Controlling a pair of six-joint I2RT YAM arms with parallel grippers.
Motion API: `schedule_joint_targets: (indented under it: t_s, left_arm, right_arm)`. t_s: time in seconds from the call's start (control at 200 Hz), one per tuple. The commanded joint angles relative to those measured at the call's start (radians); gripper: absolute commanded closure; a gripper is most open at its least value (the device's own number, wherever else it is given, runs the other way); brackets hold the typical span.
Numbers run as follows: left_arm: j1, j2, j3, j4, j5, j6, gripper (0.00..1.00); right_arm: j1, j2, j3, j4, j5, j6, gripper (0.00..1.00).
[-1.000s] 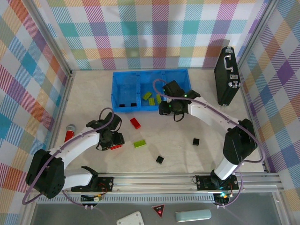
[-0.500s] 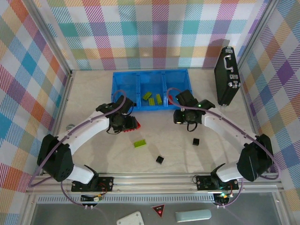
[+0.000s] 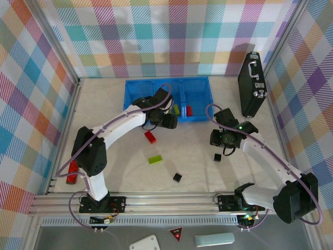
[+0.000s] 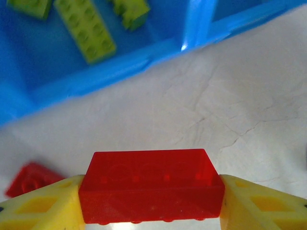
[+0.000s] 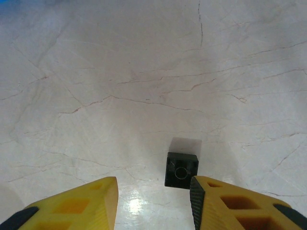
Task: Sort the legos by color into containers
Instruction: Place the lego in the container.
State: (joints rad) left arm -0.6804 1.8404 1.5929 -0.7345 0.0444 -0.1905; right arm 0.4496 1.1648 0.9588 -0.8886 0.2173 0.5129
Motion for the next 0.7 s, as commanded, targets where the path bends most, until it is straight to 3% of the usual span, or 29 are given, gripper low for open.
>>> schedule_joint_targets:
  t_s: [0.0, 0.145, 0.34, 0.505, 0.7]
  left_arm:
    - [-0.025, 0.066, 0.123, -0.075, 0.032, 0.287, 0.37]
    - [-0.047, 0.161, 0.29, -0.151, 0.062, 0.475, 0.37]
    - [-0.086, 0.269, 0.476, -0.189, 0.02, 0.676, 0.37]
    - [-0.107, 0.344, 0.586, -0.168, -0.015, 0.75, 0.37]
    - [-0.115, 0.449, 0.671, -0.114, -0.161, 0.817, 0.36]
  right_arm:
    - [-0.01, -0.034, 0.009, -0.062, 0.022, 0.011, 0.54]
    - [-0.015, -0.061, 0.026, -0.1, 0.041, 0.011, 0.54]
    - [-0.02, -0.094, 0.035, -0.138, 0.062, 0.021, 0.54]
    - [-0.022, -0.117, 0.051, -0.175, 0.073, 0.019, 0.54]
    - [-0.024, -0.141, 0.07, -0.211, 0.095, 0.016, 0.54]
